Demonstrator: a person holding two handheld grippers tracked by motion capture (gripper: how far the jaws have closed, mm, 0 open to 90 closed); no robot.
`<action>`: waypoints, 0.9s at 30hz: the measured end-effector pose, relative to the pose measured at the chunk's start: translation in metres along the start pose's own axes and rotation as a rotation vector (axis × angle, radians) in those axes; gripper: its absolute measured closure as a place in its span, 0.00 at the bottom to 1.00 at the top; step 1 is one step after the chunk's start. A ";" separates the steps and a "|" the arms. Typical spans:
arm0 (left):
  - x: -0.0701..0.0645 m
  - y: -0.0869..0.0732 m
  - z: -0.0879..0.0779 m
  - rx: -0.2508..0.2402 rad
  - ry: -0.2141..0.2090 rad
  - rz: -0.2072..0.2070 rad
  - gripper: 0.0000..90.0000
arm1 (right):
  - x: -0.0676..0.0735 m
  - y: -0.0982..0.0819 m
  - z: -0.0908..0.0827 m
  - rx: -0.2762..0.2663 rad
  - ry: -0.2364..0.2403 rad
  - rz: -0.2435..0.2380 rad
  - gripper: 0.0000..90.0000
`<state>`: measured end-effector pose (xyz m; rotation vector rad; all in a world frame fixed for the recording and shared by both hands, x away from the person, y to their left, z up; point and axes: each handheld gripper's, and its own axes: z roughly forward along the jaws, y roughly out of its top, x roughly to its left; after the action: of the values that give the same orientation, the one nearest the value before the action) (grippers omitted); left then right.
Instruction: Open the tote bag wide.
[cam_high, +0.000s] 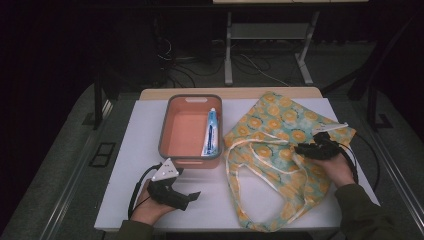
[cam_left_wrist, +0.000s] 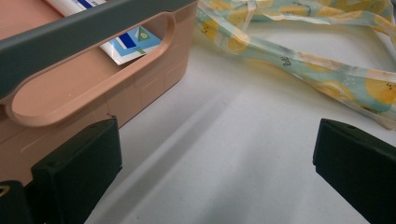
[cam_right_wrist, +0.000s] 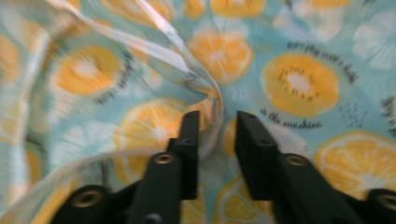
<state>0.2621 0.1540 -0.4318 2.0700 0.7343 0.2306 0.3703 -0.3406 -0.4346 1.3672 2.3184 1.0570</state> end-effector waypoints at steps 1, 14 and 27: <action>0.000 0.000 0.000 0.000 -0.001 -0.001 0.00 | 0.005 0.006 -0.012 -0.039 0.014 -0.006 0.57; 0.000 0.000 0.000 -0.002 -0.002 -0.002 0.00 | 0.090 0.011 -0.034 -0.040 0.209 -0.290 0.64; 0.000 0.000 0.000 0.002 -0.005 -0.002 0.00 | 0.102 -0.007 0.019 0.122 0.192 -0.398 0.55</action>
<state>0.2621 0.1535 -0.4319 2.0712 0.7336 0.2240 0.3220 -0.2486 -0.4389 0.8123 2.6810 0.9668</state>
